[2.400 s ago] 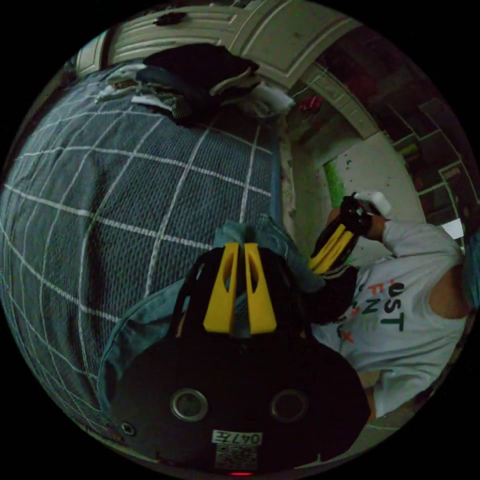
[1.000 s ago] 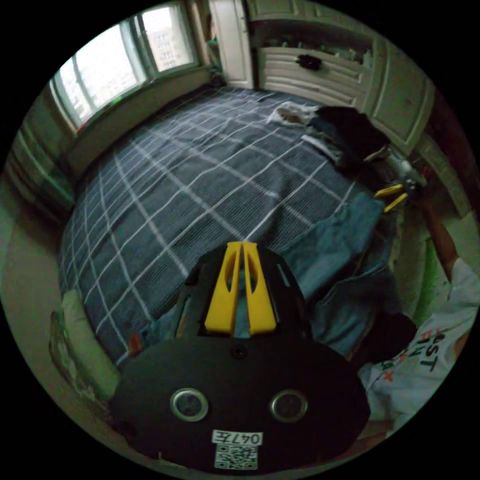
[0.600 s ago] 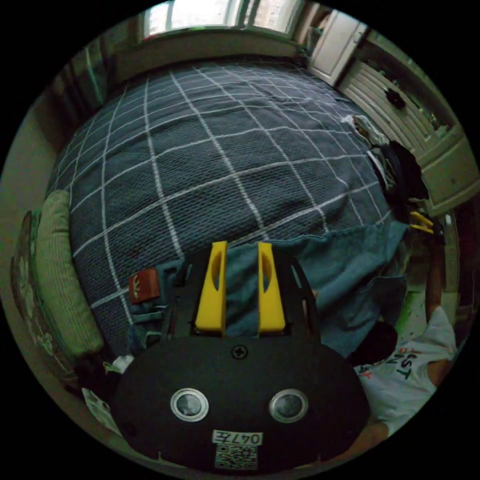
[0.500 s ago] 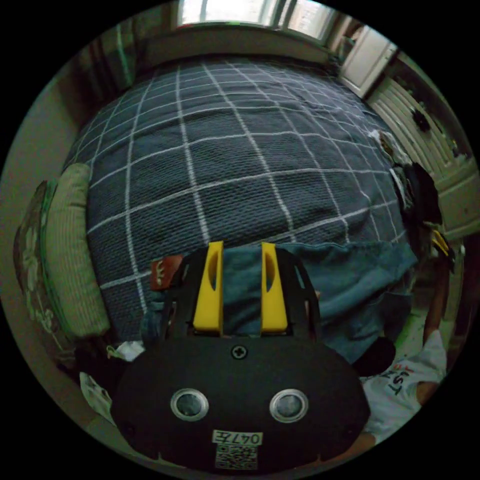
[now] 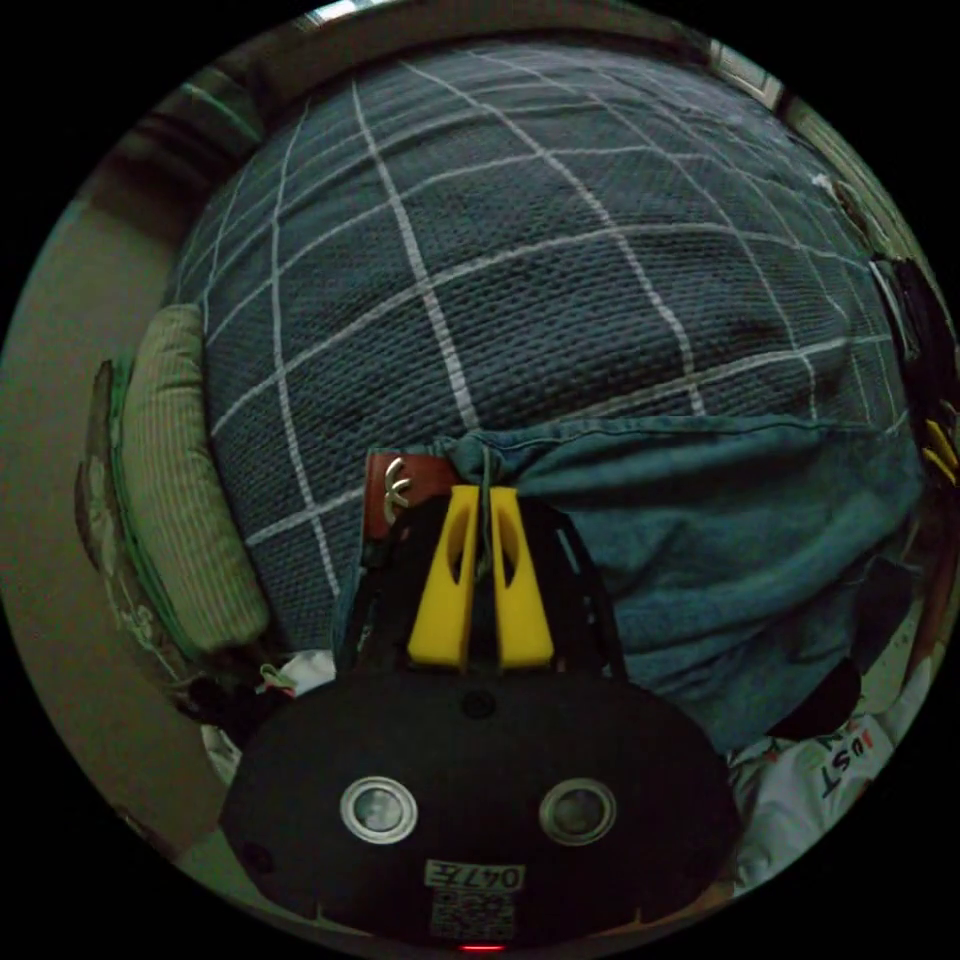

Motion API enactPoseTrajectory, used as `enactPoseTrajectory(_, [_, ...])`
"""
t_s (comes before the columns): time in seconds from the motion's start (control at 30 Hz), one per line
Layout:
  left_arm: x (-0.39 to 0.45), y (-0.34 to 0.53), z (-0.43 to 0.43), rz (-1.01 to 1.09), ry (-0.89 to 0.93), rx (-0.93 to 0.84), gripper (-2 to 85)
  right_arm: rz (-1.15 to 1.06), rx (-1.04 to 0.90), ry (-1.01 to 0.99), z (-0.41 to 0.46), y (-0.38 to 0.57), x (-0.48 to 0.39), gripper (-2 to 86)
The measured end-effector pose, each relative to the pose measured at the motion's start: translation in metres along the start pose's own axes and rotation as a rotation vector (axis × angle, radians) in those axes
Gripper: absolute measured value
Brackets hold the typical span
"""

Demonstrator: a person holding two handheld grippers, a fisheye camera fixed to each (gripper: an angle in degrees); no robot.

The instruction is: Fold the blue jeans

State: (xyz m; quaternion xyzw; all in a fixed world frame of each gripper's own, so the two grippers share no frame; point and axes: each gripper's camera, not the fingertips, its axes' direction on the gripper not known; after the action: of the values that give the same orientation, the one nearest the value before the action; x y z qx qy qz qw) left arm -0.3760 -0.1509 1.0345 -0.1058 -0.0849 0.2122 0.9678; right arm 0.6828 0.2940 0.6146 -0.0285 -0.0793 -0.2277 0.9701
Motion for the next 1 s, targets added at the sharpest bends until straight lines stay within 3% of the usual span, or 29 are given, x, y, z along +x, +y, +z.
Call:
enactPoseTrajectory(0.2, [-0.026, 0.038, -0.015, -0.092, 0.099, 0.151, -0.3, -0.077, -0.135, -0.027, 0.032, -0.024, 0.000, 14.2])
enactPoseTrajectory(0.33, [-0.033, 0.063, -0.016, -0.126, 0.111, 0.207, -0.5, -0.166, -0.296, -0.256, 0.073, -0.039, -0.015, 14.0])
enactPoseTrajectory(0.4, [-0.033, 0.075, -0.018, -0.129, 0.097, 0.235, -0.6, -0.192, -0.272, -0.190, 0.073, -0.036, -0.029, 11.6])
enactPoseTrajectory(0.47, [-0.033, 0.094, -0.022, -0.138, 0.090, 0.293, -0.5, -0.229, -0.249, -0.240, 0.068, -0.032, -0.044, 3.7])
enactPoseTrajectory(0.6, [-0.033, 0.125, -0.035, -0.156, 0.078, 0.398, -0.5, -0.318, -0.234, -0.017, 0.053, -0.028, -0.083, 0.5])
enactPoseTrajectory(0.77, [-0.043, 0.167, -0.062, -0.264, 0.012, 0.543, -0.5, -0.254, -0.059, 0.217, 0.009, -0.057, -0.082, 0.2])
enactPoseTrajectory(0.9, [-0.049, 0.175, -0.060, -0.347, -0.065, 0.523, 0.0, -0.144, -0.008, 0.248, 0.021, -0.102, -0.059, 0.3])
enactPoseTrajectory(1.0, [-0.051, 0.168, -0.033, -0.404, -0.031, 0.391, 1.8, -0.111, -0.096, 0.276, 0.063, -0.126, -0.055, 0.8])
